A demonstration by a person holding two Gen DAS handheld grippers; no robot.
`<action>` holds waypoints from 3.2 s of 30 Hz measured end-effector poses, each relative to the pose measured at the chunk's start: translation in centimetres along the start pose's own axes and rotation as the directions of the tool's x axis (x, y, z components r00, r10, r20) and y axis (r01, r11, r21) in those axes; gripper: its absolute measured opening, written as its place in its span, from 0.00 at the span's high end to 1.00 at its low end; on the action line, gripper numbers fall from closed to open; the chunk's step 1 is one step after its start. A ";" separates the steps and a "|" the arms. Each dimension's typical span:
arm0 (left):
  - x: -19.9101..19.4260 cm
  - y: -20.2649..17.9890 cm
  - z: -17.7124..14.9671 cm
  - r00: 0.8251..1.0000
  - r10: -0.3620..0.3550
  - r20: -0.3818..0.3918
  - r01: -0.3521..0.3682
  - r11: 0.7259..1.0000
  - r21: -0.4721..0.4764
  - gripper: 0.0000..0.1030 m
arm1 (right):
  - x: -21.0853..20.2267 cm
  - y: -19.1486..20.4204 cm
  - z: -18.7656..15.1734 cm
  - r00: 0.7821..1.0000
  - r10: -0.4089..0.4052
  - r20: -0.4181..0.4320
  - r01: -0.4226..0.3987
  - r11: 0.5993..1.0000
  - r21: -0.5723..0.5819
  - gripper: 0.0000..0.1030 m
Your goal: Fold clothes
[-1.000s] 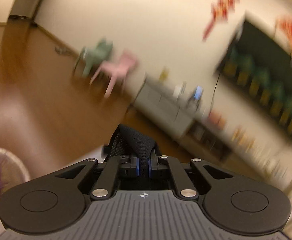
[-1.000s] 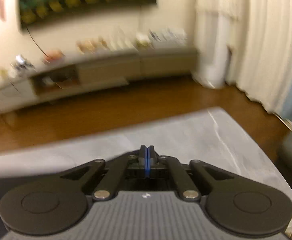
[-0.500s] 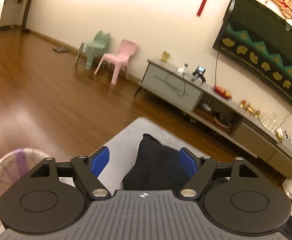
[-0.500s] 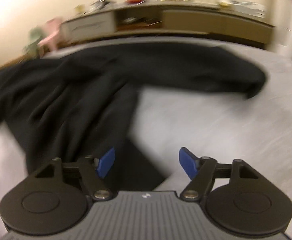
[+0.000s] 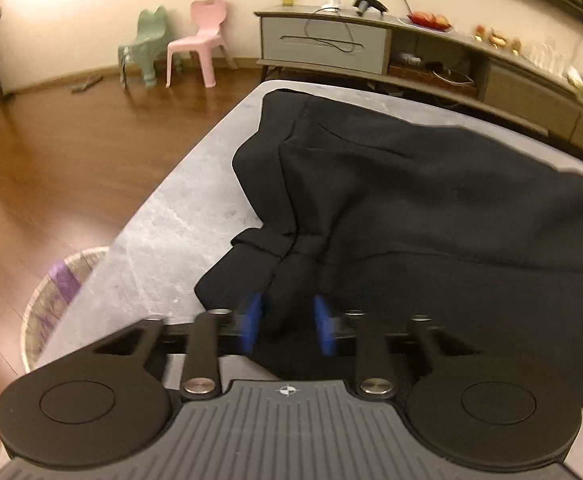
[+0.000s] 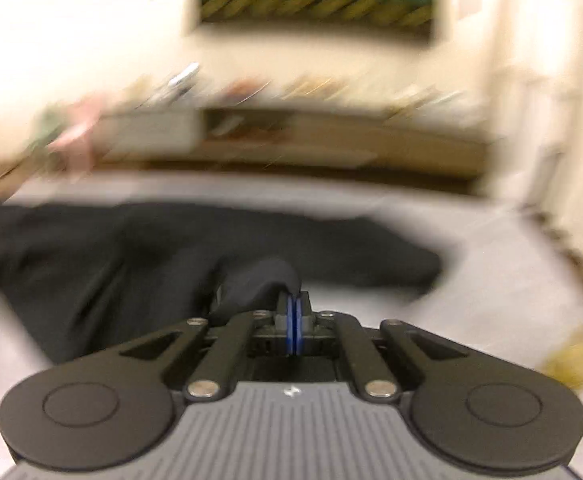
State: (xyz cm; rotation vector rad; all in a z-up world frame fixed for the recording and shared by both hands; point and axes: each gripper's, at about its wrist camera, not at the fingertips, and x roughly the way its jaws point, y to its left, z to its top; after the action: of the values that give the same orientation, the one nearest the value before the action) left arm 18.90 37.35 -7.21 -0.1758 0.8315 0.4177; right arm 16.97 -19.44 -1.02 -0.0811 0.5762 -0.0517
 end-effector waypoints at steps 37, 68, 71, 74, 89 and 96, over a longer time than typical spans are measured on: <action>-17.6 13.0 -2.5 0.850 -0.027 0.526 0.366 0.748 -0.554 1.00 | 9.0 -5.2 -5.8 0.962 0.039 -0.272 0.041 0.959 0.281 0.44; -9.6 4.5 -1.4 0.810 -0.312 0.496 0.522 0.770 -0.367 1.00 | 8.9 -4.8 -6.5 0.952 0.075 -0.297 0.026 0.946 0.323 0.29; -12.2 5.1 -3.4 0.818 -0.269 0.508 0.444 0.857 -0.261 1.00 | 9.5 -5.9 -6.9 0.941 0.075 -0.329 0.052 0.931 0.362 0.29; -7.4 8.4 -5.2 0.919 -0.244 0.310 0.372 0.797 -0.475 1.00 | 10.2 -6.3 -6.8 0.937 0.086 -0.340 0.055 0.922 0.384 0.29; -0.6 7.9 -4.4 0.968 -0.229 0.100 0.237 0.709 -0.665 0.34 | 9.3 -9.4 -9.1 0.925 -0.029 -0.379 0.200 0.886 0.419 0.21; -0.9 7.9 -3.8 0.979 -0.149 0.140 0.203 0.806 -0.557 1.00 | 9.8 -7.2 -8.5 0.945 -0.012 -0.326 0.115 0.947 0.301 0.98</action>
State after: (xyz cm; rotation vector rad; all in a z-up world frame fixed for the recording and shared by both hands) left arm 12.41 43.03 -8.95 -0.7847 0.5729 0.4863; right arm 20.36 -27.86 -12.73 0.2264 0.8848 -0.2241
